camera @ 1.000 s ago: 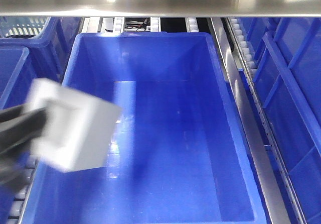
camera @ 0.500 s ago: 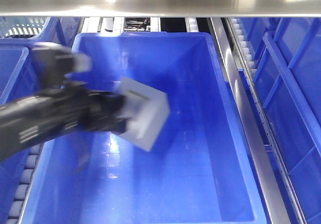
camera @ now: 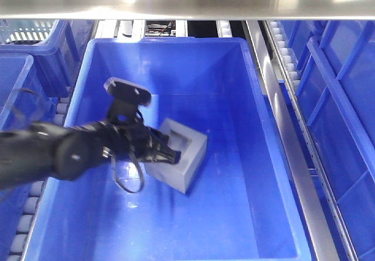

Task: Sort gray base to blue bin
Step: 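Lower the held block into the blue bin with the left gripper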

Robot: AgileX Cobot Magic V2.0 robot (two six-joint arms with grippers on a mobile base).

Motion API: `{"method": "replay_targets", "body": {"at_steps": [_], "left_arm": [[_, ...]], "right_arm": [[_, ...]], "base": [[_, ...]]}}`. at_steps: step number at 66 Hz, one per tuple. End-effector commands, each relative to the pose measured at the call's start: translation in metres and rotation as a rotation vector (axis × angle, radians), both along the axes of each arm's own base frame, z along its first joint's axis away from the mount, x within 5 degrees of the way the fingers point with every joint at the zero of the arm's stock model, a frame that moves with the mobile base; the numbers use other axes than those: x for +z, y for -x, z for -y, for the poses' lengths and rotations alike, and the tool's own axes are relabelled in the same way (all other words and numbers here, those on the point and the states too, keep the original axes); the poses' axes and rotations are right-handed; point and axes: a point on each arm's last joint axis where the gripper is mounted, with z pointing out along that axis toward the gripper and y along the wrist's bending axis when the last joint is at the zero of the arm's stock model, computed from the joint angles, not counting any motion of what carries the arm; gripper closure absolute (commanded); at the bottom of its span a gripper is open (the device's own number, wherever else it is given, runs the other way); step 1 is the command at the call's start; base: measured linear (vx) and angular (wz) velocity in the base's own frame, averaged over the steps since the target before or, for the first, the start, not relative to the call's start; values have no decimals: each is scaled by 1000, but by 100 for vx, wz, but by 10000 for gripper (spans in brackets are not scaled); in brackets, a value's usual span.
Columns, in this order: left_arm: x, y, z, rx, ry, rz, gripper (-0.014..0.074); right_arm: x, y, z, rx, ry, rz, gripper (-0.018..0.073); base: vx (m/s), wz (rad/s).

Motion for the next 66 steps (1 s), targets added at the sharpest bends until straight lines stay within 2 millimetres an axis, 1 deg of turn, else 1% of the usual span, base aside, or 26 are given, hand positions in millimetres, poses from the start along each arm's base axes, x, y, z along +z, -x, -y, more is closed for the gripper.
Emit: {"method": "replay_targets", "body": {"at_steps": [1,7,17,33,40,46,51,66], "left_arm": [[27,-8,6,23,97,140,552],[24,-10,7,24,93,136,526],[23,-10,7,24,92,134,447],[22,-9,7,22,87,126,248],[21,-9,7,20,83,117,184],[23,-8,6,18,80,110,162],[26,-6,5,15,80,106,163],[55,6,-2,9,116,156,171]], "right_arm": [[2,0,0,0,11,71,568],[2,0,0,0,11,71,568],[2,0,0,0,11,71,568],[2,0,0,0,11,71,568],[2,0,0,0,11,71,568],[2,0,0,0,11,71,568],[2,0,0,0,11,71,568],[2,0,0,0,11,71,568]], "base": [[0,0],[0,0],[0,0],[0,0],[0,0],[0,0],[0,0],[0,0]]}}
